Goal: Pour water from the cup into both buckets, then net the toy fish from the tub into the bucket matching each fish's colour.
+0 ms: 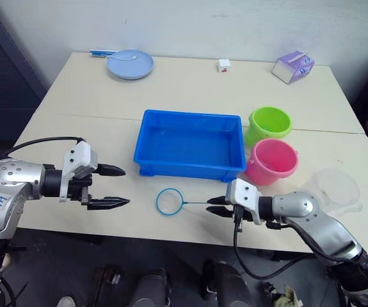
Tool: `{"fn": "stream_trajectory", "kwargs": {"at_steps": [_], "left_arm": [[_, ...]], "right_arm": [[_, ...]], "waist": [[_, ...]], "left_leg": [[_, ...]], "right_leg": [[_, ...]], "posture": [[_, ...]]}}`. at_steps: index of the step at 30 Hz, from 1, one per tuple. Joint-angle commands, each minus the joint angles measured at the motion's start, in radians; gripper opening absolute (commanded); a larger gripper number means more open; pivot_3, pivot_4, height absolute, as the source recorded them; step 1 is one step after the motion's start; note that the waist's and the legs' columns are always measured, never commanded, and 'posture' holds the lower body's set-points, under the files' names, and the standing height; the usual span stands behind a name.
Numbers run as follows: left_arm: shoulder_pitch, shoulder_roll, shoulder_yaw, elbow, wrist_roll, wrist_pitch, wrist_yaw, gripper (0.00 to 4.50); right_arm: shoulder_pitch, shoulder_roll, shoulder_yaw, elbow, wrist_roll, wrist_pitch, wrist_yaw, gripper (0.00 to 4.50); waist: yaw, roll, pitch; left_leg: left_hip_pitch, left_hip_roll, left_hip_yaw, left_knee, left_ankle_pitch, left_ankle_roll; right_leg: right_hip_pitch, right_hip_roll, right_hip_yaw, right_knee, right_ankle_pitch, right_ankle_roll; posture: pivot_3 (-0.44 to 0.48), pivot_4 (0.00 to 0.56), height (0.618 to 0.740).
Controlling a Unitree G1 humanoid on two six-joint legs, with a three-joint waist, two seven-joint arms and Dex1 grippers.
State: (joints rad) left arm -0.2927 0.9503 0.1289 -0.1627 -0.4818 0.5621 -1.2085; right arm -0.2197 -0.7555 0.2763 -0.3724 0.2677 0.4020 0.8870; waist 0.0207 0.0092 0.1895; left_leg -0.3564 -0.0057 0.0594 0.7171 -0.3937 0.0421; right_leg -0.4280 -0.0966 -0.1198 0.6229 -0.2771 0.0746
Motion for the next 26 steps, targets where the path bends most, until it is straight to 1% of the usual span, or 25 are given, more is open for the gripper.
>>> {"fn": "stream_trajectory", "kwargs": {"at_steps": [1,2,3,4,5,7,9,11,12,13,15,19,22,24,26], "left_arm": [[-0.038,-0.013,0.02,0.026,-0.029,0.002,0.004,4.5],[-0.048,-0.018,0.019,0.04,-0.031,0.002,0.003,4.5],[-0.053,-0.021,0.018,0.048,-0.032,0.0,0.003,4.5],[-0.079,-0.032,0.015,0.087,-0.024,-0.013,0.006,4.5],[-0.098,-0.041,0.013,0.115,-0.018,-0.023,0.008,4.5],[-0.14,-0.051,0.016,0.181,-0.013,-0.038,0.002,4.5],[-0.169,-0.053,0.013,0.226,-0.011,-0.047,-0.01,4.5],[-0.199,-0.057,-0.003,0.272,0.001,-0.064,-0.025,4.5],[-0.215,-0.062,-0.013,0.29,0.01,-0.074,-0.03,4.5],[-0.233,-0.069,-0.027,0.306,0.018,-0.087,-0.038,4.5],[-0.261,-0.074,-0.041,0.33,0.027,-0.098,-0.055,4.5],[-0.276,-0.057,-0.053,0.371,0.048,-0.132,-0.086,4.5],[-0.284,-0.035,-0.035,0.425,0.063,-0.17,-0.1,4.5],[-0.282,-0.023,-0.028,0.442,0.066,-0.179,-0.108,4.5],[-0.267,-0.008,-0.03,0.443,0.063,-0.19,-0.134,4.5]], "right_arm": [[0.052,-0.047,-0.16,-0.125,0.078,0.072,-0.014,4.15],[0.072,-0.057,-0.201,-0.153,0.097,0.096,-0.021,4.45],[0.085,-0.062,-0.226,-0.171,0.109,0.113,-0.026,4.45],[0.138,-0.073,-0.349,-0.212,0.162,0.167,-0.038,4.45],[0.175,-0.08,-0.438,-0.243,0.202,0.208,-0.048,4.45],[0.308,-0.083,-0.682,-0.312,0.267,0.289,-0.044,4.45],[0.407,-0.07,-0.83,-0.361,0.324,0.319,-0.023,4.45],[0.504,-0.068,-0.897,-0.396,0.334,0.307,0.016,4.45],[0.545,-0.076,-0.899,-0.405,0.316,0.282,0.035,4.45],[0.561,-0.067,-0.897,-0.412,0.323,0.267,0.036,4.45],[0.561,-0.047,-0.933,-0.423,0.39,0.291,0.016,4.45],[0.622,-0.064,-1.058,-0.424,0.385,0.298,0.029,4.45],[0.726,-0.063,-1.179,-0.426,0.391,0.305,0.085,4.45],[0.762,-0.063,-1.207,-0.42,0.382,0.29,0.103,4.45],[0.762,-0.064,-1.213,-0.409,0.383,0.28,0.098,4.45]], "waist": [[0.003,0.0,0.0],[0.004,0.0,0.0],[0.004,0.0,0.0],[0.004,0.0,0.0],[0.005,0.0,0.0],[0.011,0.0,0.0],[0.014,-0.001,-0.001],[0.012,-0.002,-0.001],[0.008,-0.002,-0.001],[0.005,-0.003,-0.001],[0.001,-0.003,-0.002],[0.004,-0.002,-0.001],[0.008,-0.003,-0.002],[0.007,-0.003,-0.002],[0.006,-0.004,-0.002]], "left_leg": [[0.0,0.0,0.0,0.0,0.0,0.0],[0.0,0.0,0.0,0.0,0.0,0.0],[0.0,0.0,0.0,0.0,0.0,0.0],[0.0,0.0,0.0,0.0,0.0,0.0],[0.0,0.0,0.0,0.0,0.0,0.0],[0.0,0.0,-0.001,0.0,0.0,0.0],[0.0,0.0,-0.001,-0.001,0.0,0.0],[0.0,0.0,0.001,-0.001,0.0,0.0],[0.001,0.0,0.001,-0.001,0.0,0.0],[0.002,0.0,0.001,-0.002,0.0,0.0],[0.003,0.0,0.003,-0.002,0.0,0.0],[0.004,0.0,0.004,-0.002,0.0,0.0],[0.003,0.0,0.004,-0.002,0.0,0.0],[0.003,0.0,0.004,-0.002,0.0,0.0],[0.004,0.0,0.004,-0.002,0.0,0.0]], "right_leg": [[0.0,0.0,0.0,0.0,0.0,0.0],[0.0,0.0,0.0,0.0,0.0,0.0],[0.0,0.0,0.0,0.0,0.0,0.0],[0.0,0.0,0.0,0.0,0.0,0.0],[0.0,0.0,0.0,0.0,0.0,0.0],[0.0,0.0,0.0,0.0,0.0,0.0],[0.001,0.001,-0.001,0.0,0.0,0.0],[0.001,0.002,0.0,0.0,0.0,0.0],[0.001,0.002,0.0,0.0,0.0,0.0],[0.002,0.002,0.001,0.0,0.0,0.0],[0.002,0.002,0.003,0.001,0.0,0.0],[0.001,0.002,0.004,0.002,0.0,0.0],[0.001,0.003,0.004,0.001,0.0,0.0],[0.001,0.002,0.004,0.001,0.0,0.0],[0.002,0.002,0.005,0.001,0.0,0.001]], "posture": [[0.0,0.15,0.739],[0.0,0.15,0.739],[0.0,0.15,0.739],[0.0,0.15,0.739],[0.0,0.15,0.739],[0.0,0.15,0.739],[0.0,0.15,0.739],[0.0,0.15,0.739],[0.0,0.15,0.739],[0.0,0.15,0.739],[0.0,0.15,0.739],[0.0,0.15,0.739],[0.0,0.15,0.739],[0.0,0.15,0.739],[0.0,0.15,0.739]]}}
